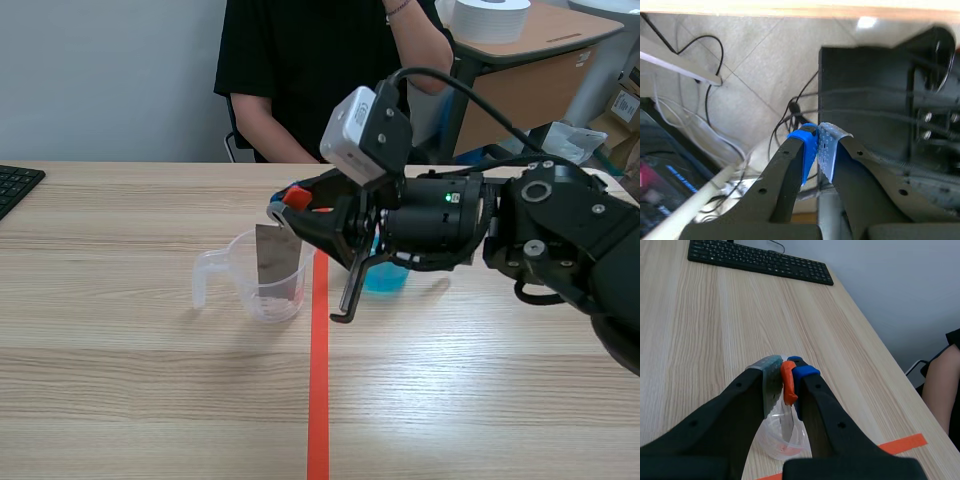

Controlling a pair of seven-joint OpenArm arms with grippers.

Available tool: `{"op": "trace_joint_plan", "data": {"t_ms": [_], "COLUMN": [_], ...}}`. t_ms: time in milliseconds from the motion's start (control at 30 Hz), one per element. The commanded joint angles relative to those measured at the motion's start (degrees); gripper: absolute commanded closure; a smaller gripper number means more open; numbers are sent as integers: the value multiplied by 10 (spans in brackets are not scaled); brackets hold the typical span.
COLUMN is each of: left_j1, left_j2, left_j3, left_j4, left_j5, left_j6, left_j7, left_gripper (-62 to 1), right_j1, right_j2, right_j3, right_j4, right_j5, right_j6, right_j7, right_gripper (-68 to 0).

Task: Do the redox reaction experiment.
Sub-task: 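Lift the metal plate out of the left beaker, then move the plate over the blue solution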

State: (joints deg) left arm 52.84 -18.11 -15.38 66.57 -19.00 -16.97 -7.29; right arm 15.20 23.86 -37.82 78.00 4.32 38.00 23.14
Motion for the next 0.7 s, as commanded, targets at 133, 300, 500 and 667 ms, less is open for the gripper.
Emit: {"op": "trace_joint_plan", "data": {"t_ms": [133, 300, 500, 667], "left_j1": [7, 7, 8, 13], "left_j2": [1, 1, 1, 1], "left_j3": [0, 0, 0, 0], "left_j4": [7, 7, 7, 7], "left_j5": [-2, -2, -2, -2], "left_j6": [-3, -3, -3, -3], "left_j7": [-6, -7, -6, -7], "left_gripper": [-21, -21, -21, -21], "right_j1": [12, 12, 11, 11], "right_j2": [4, 4, 5, 6], "right_j3": [29, 51, 92, 139], "right_j4": [49, 77, 118, 150], "right_j5": [44, 72, 108, 133], "right_j6": [7, 27, 47, 47], "right_j7": [-38, -66, -119, -180], "right_gripper": [-15, -15, -15, -15]}}
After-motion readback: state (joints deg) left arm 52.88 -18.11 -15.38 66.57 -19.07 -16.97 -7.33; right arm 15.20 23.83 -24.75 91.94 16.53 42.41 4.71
